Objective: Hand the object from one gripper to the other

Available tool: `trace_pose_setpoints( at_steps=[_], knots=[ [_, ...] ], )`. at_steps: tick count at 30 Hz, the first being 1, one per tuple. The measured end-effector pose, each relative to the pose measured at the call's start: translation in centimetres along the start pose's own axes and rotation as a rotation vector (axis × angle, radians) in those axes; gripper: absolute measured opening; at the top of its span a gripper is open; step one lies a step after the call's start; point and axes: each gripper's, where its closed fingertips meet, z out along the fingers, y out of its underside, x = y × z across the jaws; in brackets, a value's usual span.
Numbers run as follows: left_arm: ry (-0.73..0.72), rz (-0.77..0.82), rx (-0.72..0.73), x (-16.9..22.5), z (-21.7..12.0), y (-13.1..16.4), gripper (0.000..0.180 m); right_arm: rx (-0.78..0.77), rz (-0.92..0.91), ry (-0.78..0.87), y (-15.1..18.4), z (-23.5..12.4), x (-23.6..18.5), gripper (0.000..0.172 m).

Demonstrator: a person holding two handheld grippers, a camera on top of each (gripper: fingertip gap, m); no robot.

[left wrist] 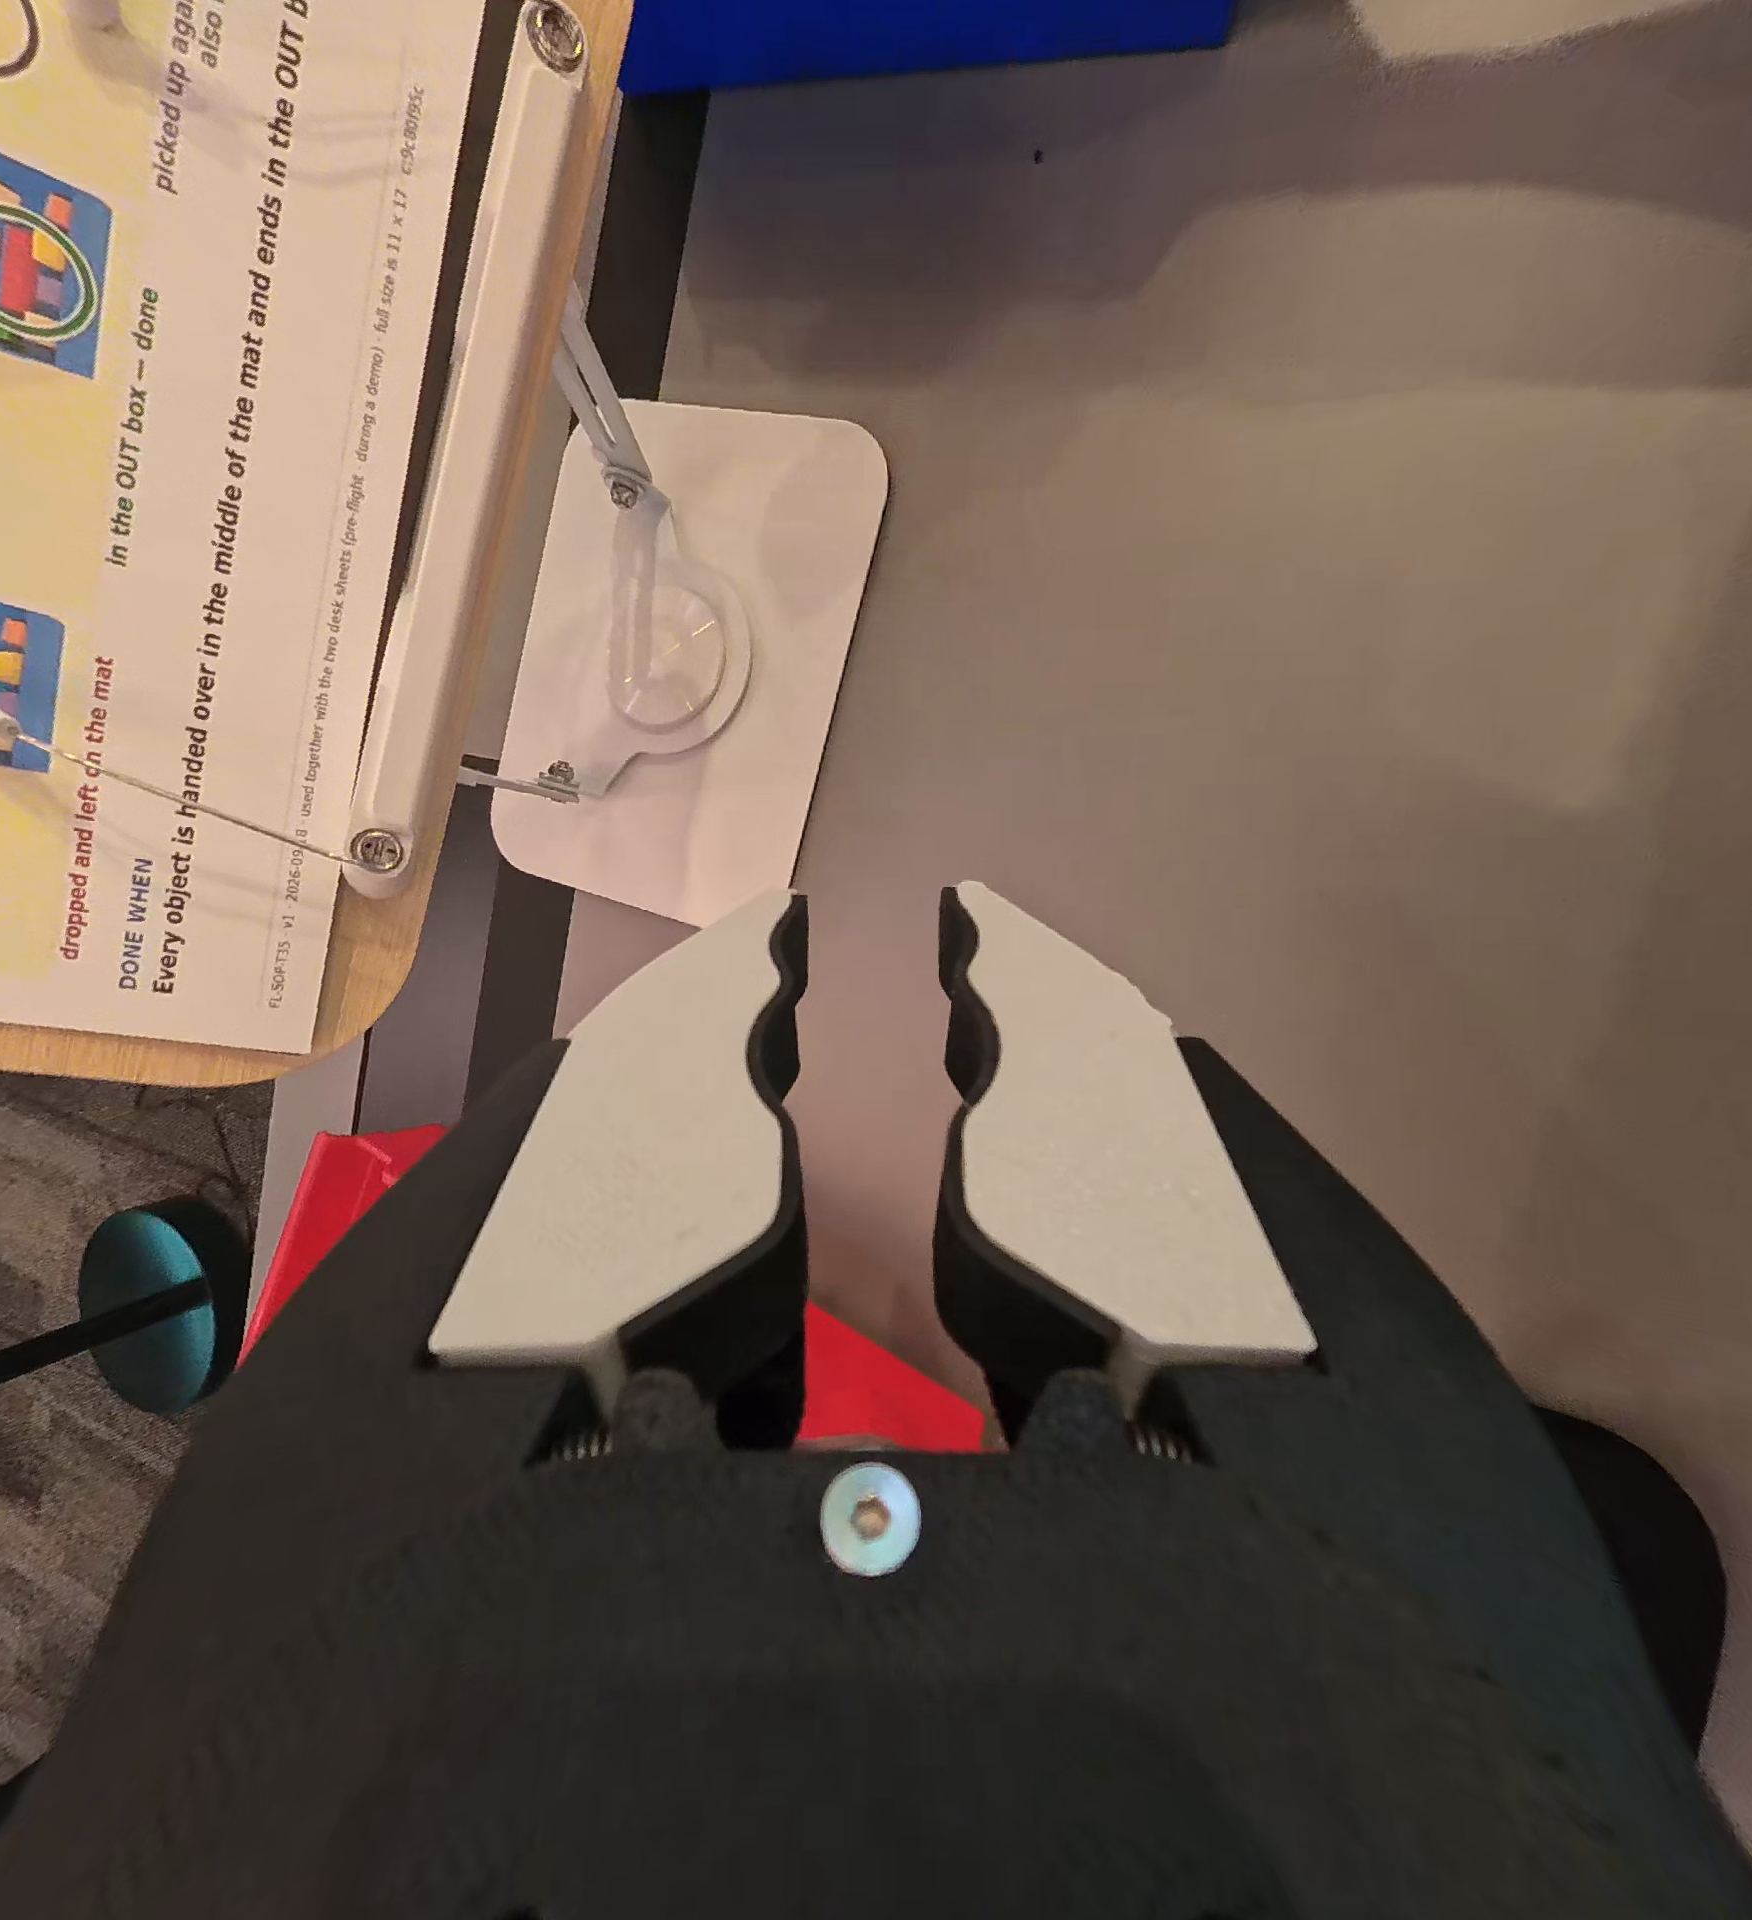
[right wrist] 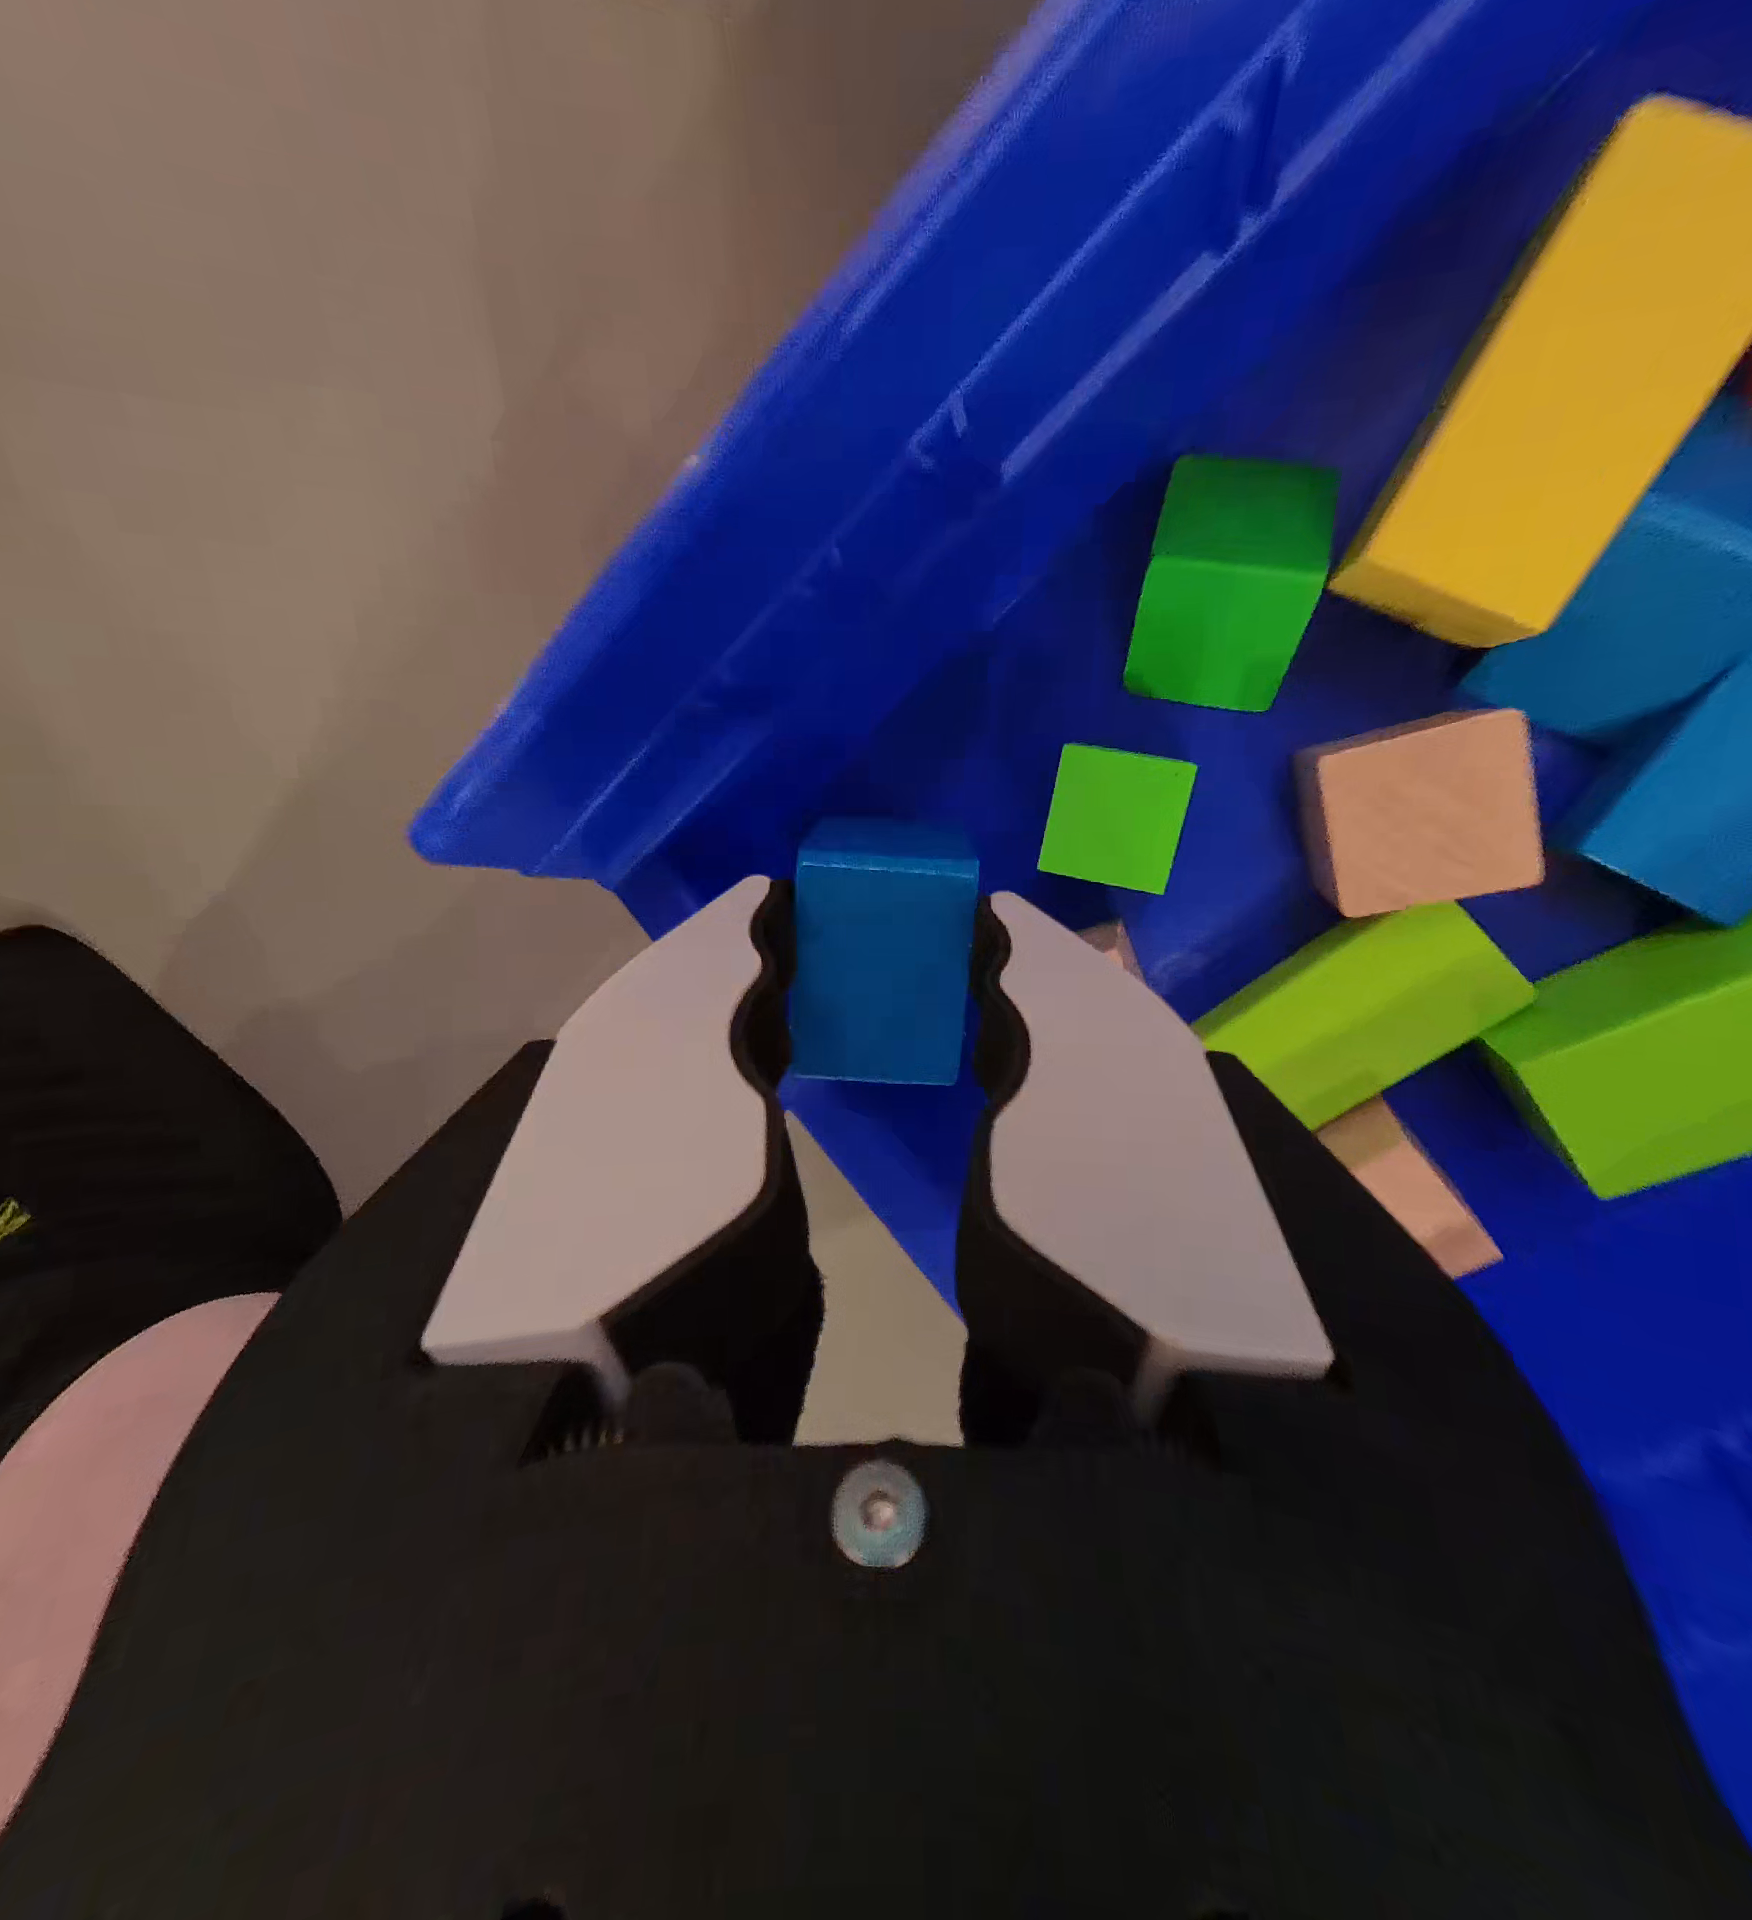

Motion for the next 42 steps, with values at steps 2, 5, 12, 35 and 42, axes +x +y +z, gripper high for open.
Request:
trace_pose_setpoints(
  at_steps=[2, 5, 12, 35, 42],
  knots=[
    [0.001, 0.002, -0.003, 0.1, 0.0, 0.0, 0.024, -0.053, 0.002, -0.021, 0.3, 1.3, 0.2, 0.030],
    [0.005, 0.004, -0.010, 0.2, 0.1, 0.1, 0.024, -0.075, -0.007, -0.029, 0.1, 2.3, 0.4, 0.030],
    [0.006, 0.004, -0.016, 0.3, 0.0, 0.6, 0.024, -0.127, 0.014, -0.010, 1.1, 2.7, 1.0, 0.030],
    [-0.042, -0.061, -0.028, -0.5, -1.2, 2.8, 0.035, -0.122, 0.036, 0.072, 0.1, 0.5, 0.0, 0.049],
    [-0.177, -0.227, 0.017, -3.6, -4.0, 6.2, 0.047, 0.307, 0.132, 0.386, -2.3, -9.8, 2.0, 0.053]
  ],
)
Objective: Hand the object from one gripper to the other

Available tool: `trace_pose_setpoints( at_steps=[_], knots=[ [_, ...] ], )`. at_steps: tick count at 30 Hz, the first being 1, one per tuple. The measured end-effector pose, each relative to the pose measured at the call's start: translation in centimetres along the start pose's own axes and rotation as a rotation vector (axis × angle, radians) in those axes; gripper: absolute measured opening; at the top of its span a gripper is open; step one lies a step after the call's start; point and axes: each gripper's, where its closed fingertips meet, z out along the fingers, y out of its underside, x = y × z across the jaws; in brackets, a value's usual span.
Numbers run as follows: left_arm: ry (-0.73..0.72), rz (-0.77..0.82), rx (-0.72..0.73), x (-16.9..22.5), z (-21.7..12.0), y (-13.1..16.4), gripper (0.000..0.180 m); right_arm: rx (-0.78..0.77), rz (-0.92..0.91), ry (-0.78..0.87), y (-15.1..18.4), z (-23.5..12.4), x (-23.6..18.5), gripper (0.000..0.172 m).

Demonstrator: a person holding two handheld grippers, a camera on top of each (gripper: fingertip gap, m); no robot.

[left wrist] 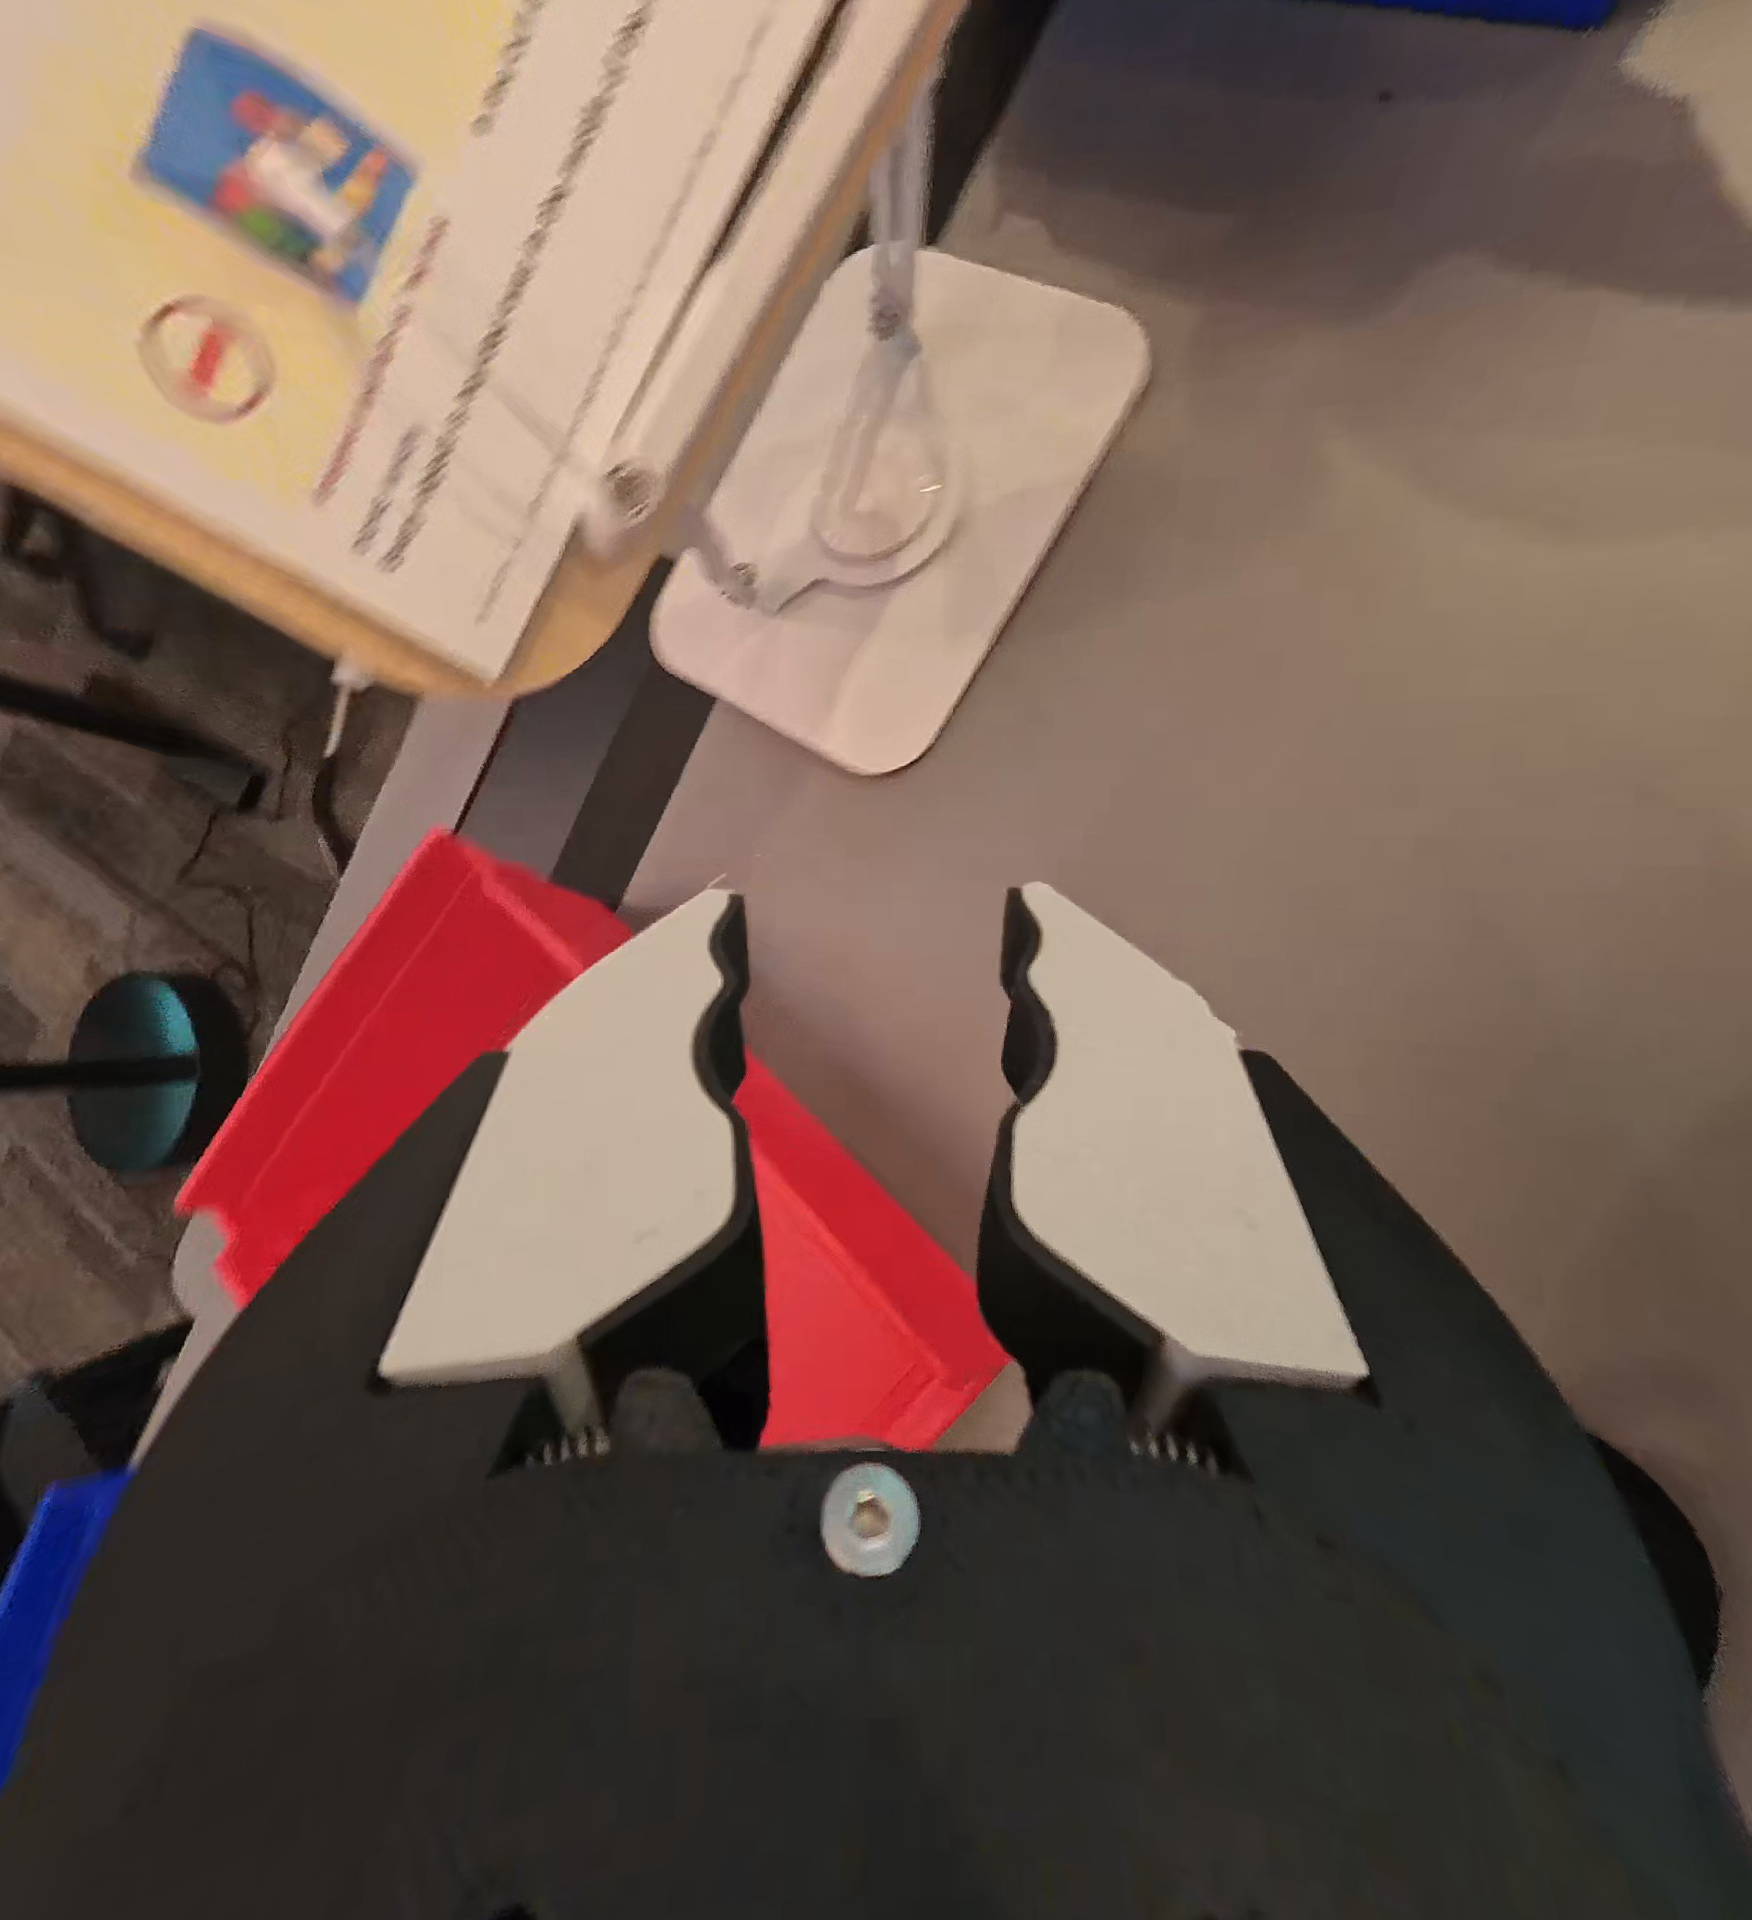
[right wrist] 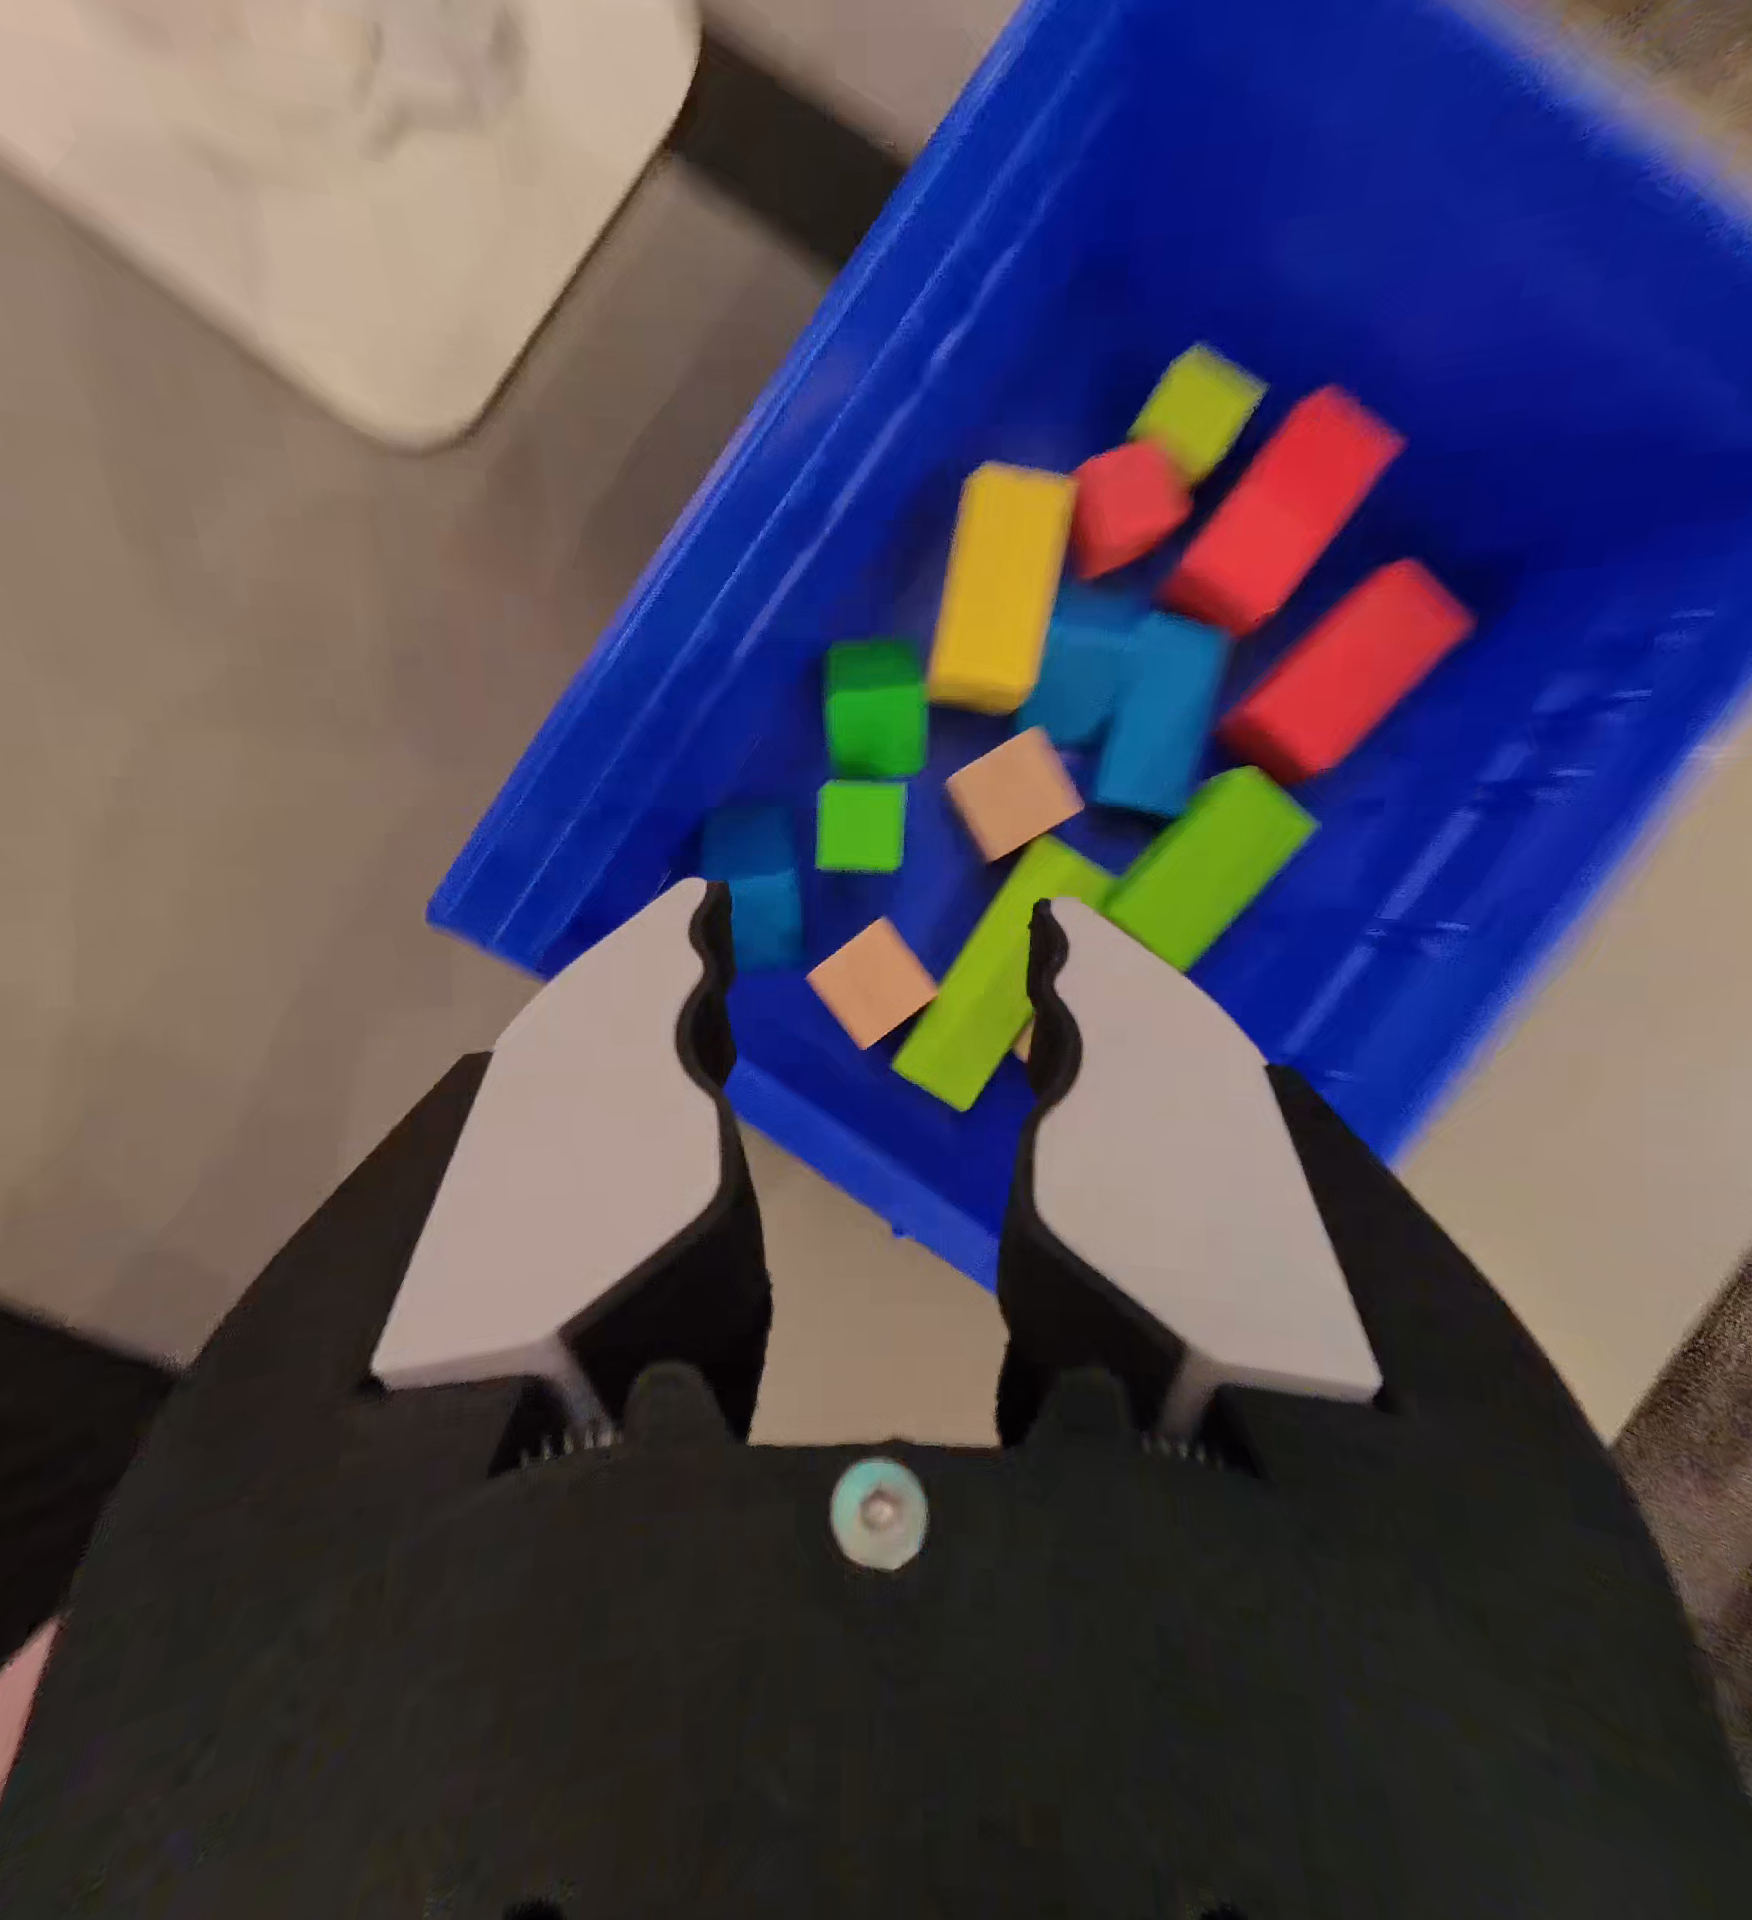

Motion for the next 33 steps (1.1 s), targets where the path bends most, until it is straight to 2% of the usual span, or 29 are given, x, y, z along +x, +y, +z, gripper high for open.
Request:
trace_pose_setpoints(
  at_steps=[5, 9, 12, 14, 16, 18, 20, 24, 26, 30, 32, 33],
  knots=[
    [-0.125, -0.225, 0.054, -4.5, -2.1, 4.7, 0.061, 0.284, 0.109, 0.235, -2.7, -5.9, 4.0, 0.061],
    [-0.312, -0.344, 0.042, -8.8, -4.2, 10.7, 0.068, 0.428, 0.150, 0.313, -4.2, -8.3, 4.8, 0.072],
    [-0.372, -0.458, -0.001, -11.2, -4.6, 16.2, 0.080, 0.340, 0.189, 0.313, -2.9, -6.9, 5.6, 0.082],
    [-0.436, -0.518, -0.052, -13.0, -4.6, 20.2, 0.086, 0.238, 0.203, 0.330, -0.7, -5.7, 6.4, 0.084],
    [-0.498, -0.592, -0.071, -14.7, -4.6, 23.9, 0.101, 0.161, 0.218, 0.362, 2.1, -4.7, 7.5, 0.084],
    [-0.555, -0.636, -0.084, -15.9, -4.7, 27.1, 0.102, 0.172, 0.239, 0.378, 4.1, -3.8, 8.4, 0.082],
    [-0.528, -0.726, -0.063, -16.2, -4.3, 29.3, 0.104, 0.168, 0.290, 0.318, 6.3, -2.1, 8.3, 0.084],
    [-0.405, -0.852, -0.062, -15.3, -2.1, 31.8, 0.108, 0.137, 0.362, 0.294, 9.5, 0.4, 8.7, 0.079],
    [-0.319, -0.865, -0.061, -14.4, -0.6, 31.8, 0.097, 0.102, 0.388, 0.268, 10.6, 1.7, 8.7, 0.075],
    [-0.227, -0.877, -0.064, -13.6, 1.8, 31.4, 0.074, 0.077, 0.417, 0.199, 11.5, 3.9, 8.4, 0.052],
    [-0.173, -0.886, -0.065, -13.1, 2.8, 30.9, 0.071, 0.053, 0.429, 0.162, 12.3, 5.0, 8.2, 0.034],
    [-0.151, -0.887, -0.061, -12.9, 3.2, 30.6, 0.062, 0.043, 0.434, 0.137, 12.6, 5.4, 7.9, 0.021]
  ],
)
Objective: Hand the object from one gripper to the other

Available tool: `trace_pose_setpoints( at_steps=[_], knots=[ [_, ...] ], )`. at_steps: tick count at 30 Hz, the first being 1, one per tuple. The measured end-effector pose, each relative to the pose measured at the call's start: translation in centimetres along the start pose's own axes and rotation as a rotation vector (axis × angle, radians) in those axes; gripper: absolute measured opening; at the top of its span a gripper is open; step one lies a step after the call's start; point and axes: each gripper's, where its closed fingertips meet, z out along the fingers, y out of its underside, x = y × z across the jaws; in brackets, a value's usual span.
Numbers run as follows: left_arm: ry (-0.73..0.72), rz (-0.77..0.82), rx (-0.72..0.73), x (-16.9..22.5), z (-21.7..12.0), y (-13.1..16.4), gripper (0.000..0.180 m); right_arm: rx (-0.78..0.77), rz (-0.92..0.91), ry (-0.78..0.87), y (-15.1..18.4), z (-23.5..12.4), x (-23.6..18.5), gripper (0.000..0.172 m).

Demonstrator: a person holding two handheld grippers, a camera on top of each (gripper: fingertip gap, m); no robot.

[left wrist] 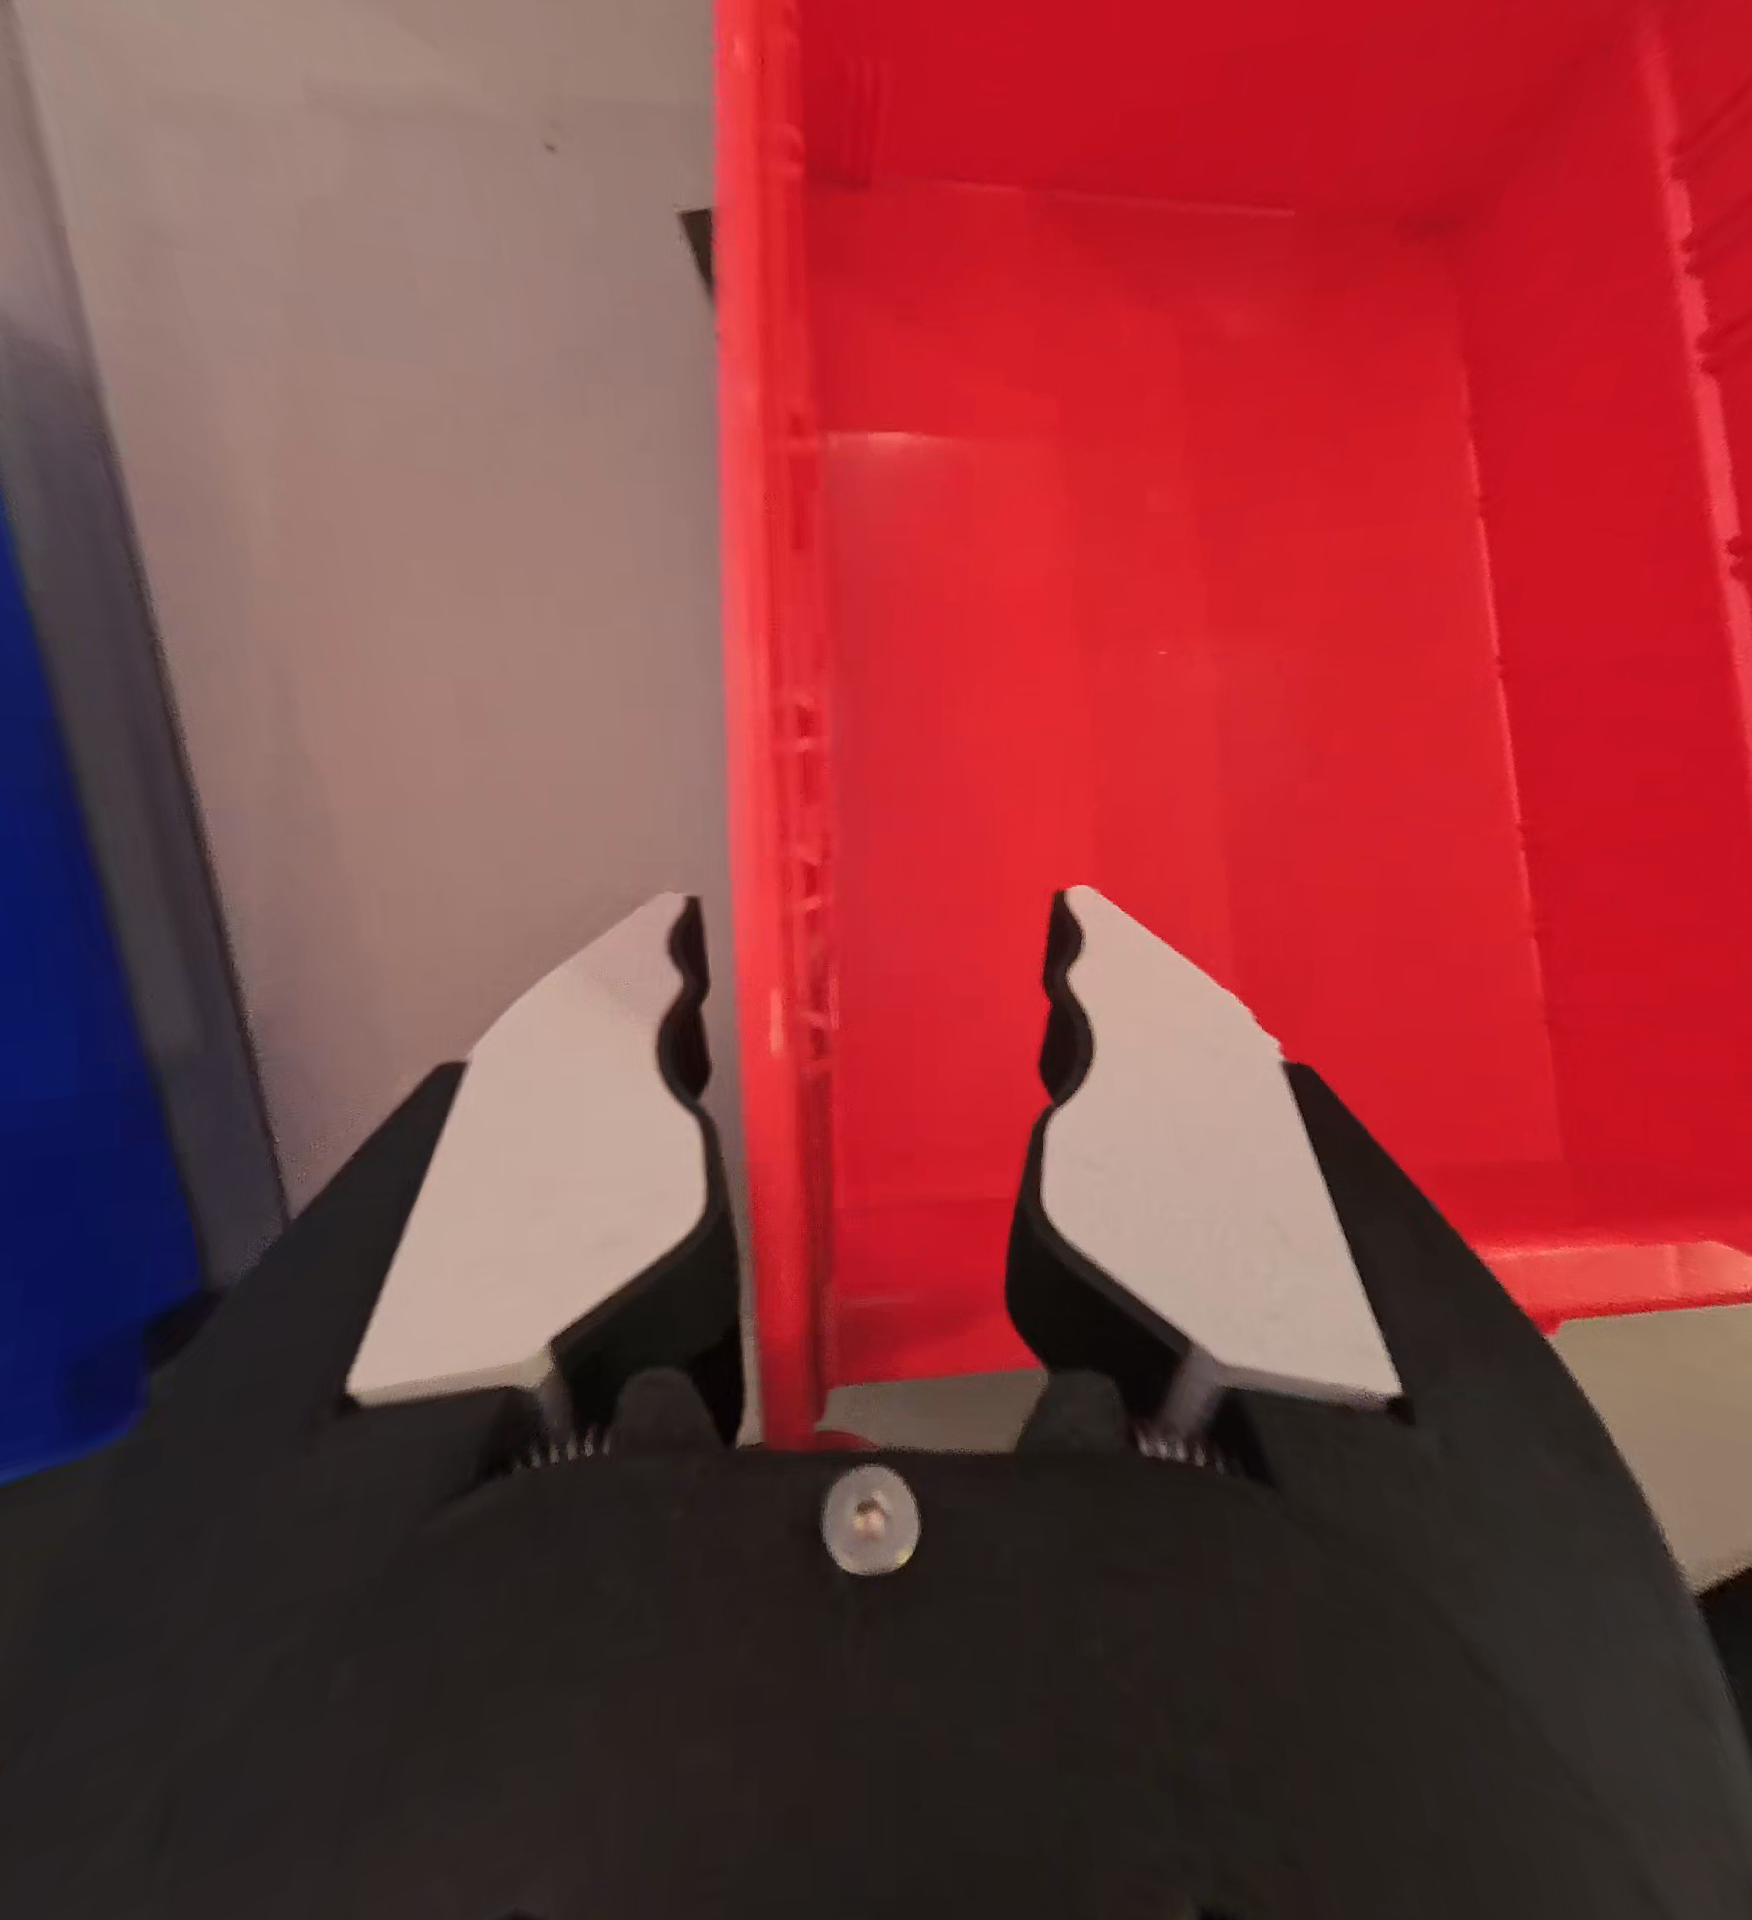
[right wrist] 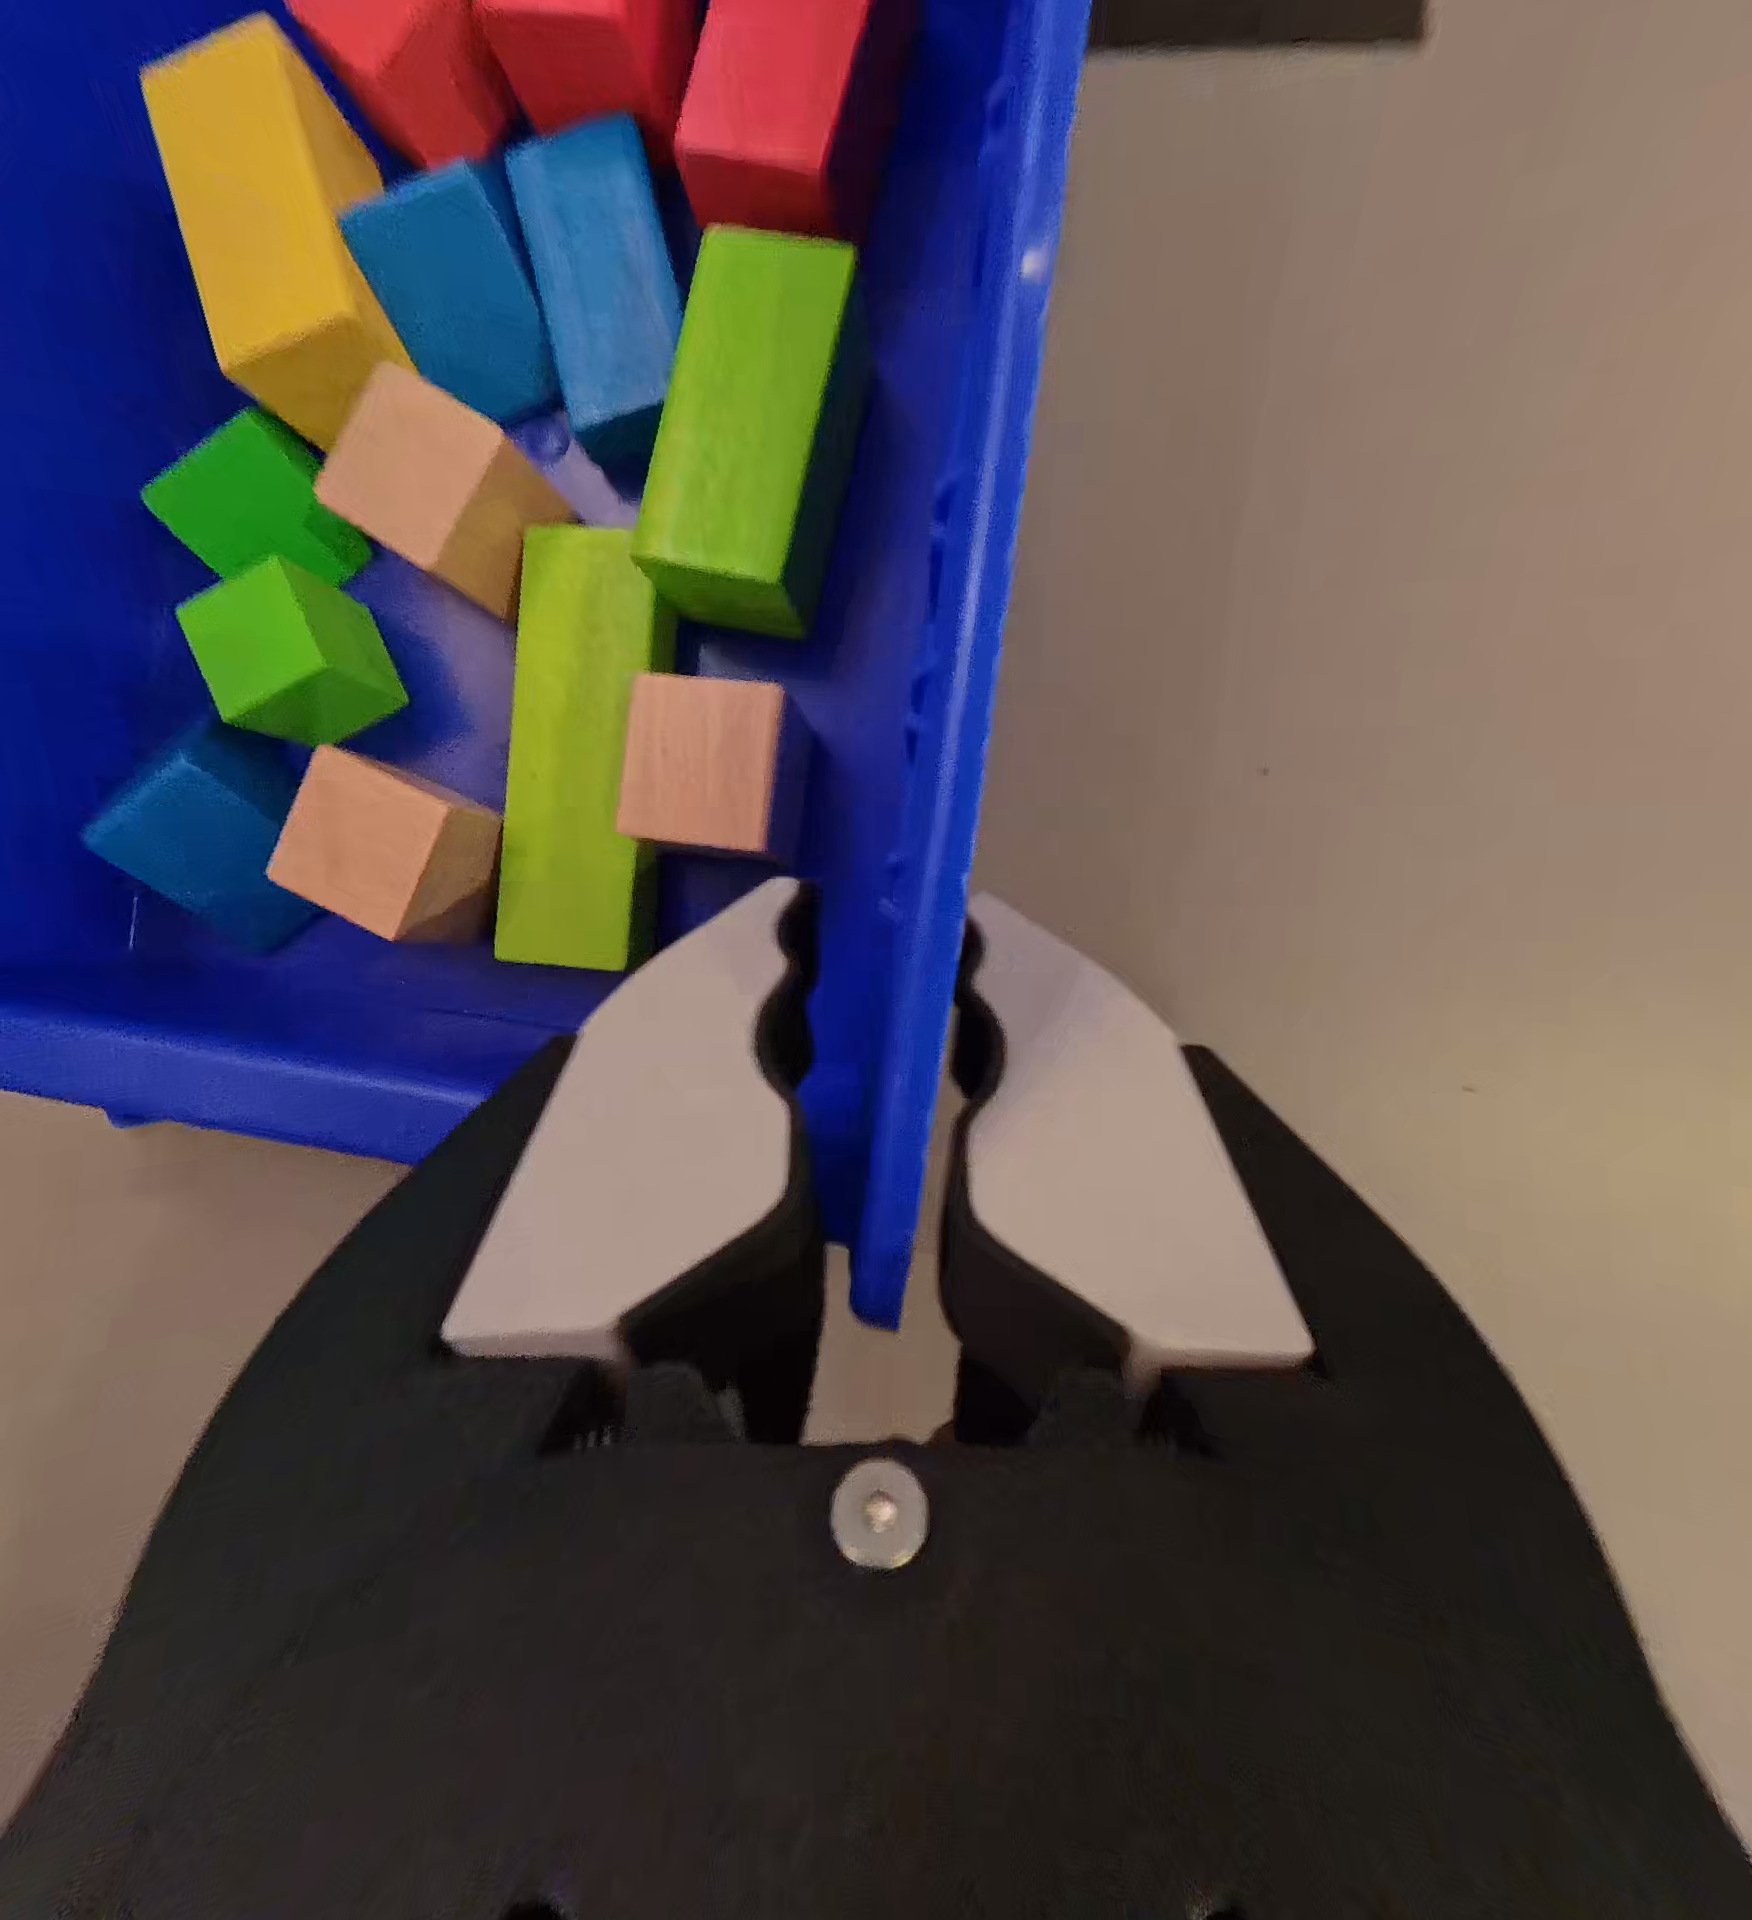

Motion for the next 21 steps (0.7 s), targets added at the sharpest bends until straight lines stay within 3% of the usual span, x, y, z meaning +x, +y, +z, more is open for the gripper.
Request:
trace_pose_setpoints(
  at_steps=[1, 3, 5, 6, 12, 21],
  knots=[
    [-0.002, -0.007, 0.006, 0.0, 0.3, -0.2, 0.060, 0.013, 0.017, -0.021, 0.0, 0.1, -0.1, 0.011],
    [0.001, -0.017, 0.016, -0.1, 0.5, -0.5, 0.051, 0.026, 0.023, -0.026, -0.1, 0.1, 0.0, 0.010],
    [0.024, -0.033, 0.020, -0.1, 0.5, -0.6, 0.011, -0.002, -0.013, 0.010, 0.1, 0.1, 0.3, 0.007],
    [0.028, -0.028, 0.021, -0.1, 0.7, -0.5, 0.006, -0.009, -0.021, 0.013, 0.1, 0.0, 0.3, 0.006],
    [0.049, 0.037, 0.000, 0.4, 0.1, 0.0, 0.005, -0.037, -0.019, -0.001, 1.3, -0.9, 1.1, 0.001],
    [0.200, 0.203, -0.110, 4.1, -3.0, 2.7, 0.006, -0.122, -0.058, -0.036, 5.3, -5.7, 1.7, 0.001]
  ],
)
